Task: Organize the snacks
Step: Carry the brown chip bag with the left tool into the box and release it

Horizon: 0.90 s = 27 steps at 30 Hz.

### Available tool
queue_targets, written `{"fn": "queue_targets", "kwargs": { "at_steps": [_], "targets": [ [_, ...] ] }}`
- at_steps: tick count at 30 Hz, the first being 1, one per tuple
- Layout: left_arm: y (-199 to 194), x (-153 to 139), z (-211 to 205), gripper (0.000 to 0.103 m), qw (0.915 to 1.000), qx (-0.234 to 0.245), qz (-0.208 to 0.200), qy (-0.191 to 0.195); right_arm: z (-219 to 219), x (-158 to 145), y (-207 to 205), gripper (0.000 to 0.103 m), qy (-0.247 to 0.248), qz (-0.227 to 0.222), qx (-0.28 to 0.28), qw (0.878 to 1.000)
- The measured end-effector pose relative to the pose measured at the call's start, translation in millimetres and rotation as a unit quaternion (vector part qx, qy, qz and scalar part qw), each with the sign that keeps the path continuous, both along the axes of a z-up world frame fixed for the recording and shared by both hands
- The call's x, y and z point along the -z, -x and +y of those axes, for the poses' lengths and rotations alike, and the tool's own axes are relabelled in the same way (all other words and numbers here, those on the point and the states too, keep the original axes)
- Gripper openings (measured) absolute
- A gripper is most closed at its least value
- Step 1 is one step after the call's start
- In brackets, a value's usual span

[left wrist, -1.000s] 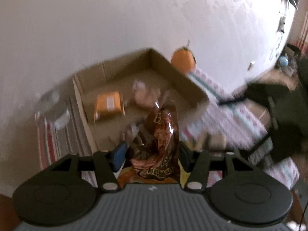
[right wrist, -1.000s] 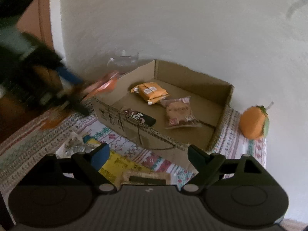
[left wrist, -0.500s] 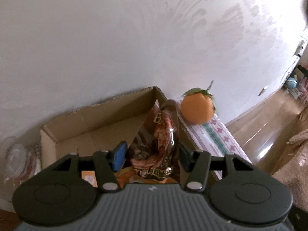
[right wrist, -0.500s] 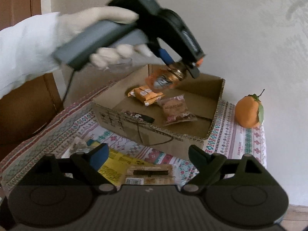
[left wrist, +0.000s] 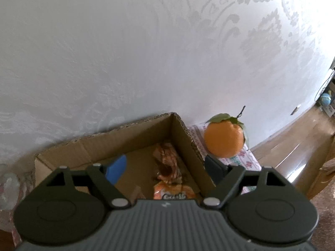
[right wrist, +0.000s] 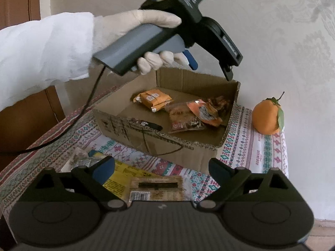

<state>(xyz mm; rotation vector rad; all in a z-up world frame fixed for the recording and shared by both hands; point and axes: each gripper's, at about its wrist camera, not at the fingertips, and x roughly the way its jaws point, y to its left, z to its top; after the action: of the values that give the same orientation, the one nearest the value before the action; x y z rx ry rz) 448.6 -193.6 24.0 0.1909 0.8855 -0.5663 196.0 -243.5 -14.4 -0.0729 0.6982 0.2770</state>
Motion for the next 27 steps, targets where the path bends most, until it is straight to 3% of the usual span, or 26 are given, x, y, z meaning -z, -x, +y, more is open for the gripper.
{"fn": "queue_targets", "kwargs": {
  "at_steps": [16,22,27],
  "targets": [
    [81,-27,42,0.086,0.9992,0.006,-0.036,0.014,15,-12,30,0.103,0.027,-0.033,0.023,0.999],
    [134,-18,67,0.086,0.9987,0.026,-0.044,0.008,18,-7,48,0.103,0.031,-0.029,0.042,0.998],
    [177,-7,96,0.093,0.9983,0.047,-0.033,0.009,25,4,67,0.103,0.037,-0.023,0.037,0.998]
  ]
}}
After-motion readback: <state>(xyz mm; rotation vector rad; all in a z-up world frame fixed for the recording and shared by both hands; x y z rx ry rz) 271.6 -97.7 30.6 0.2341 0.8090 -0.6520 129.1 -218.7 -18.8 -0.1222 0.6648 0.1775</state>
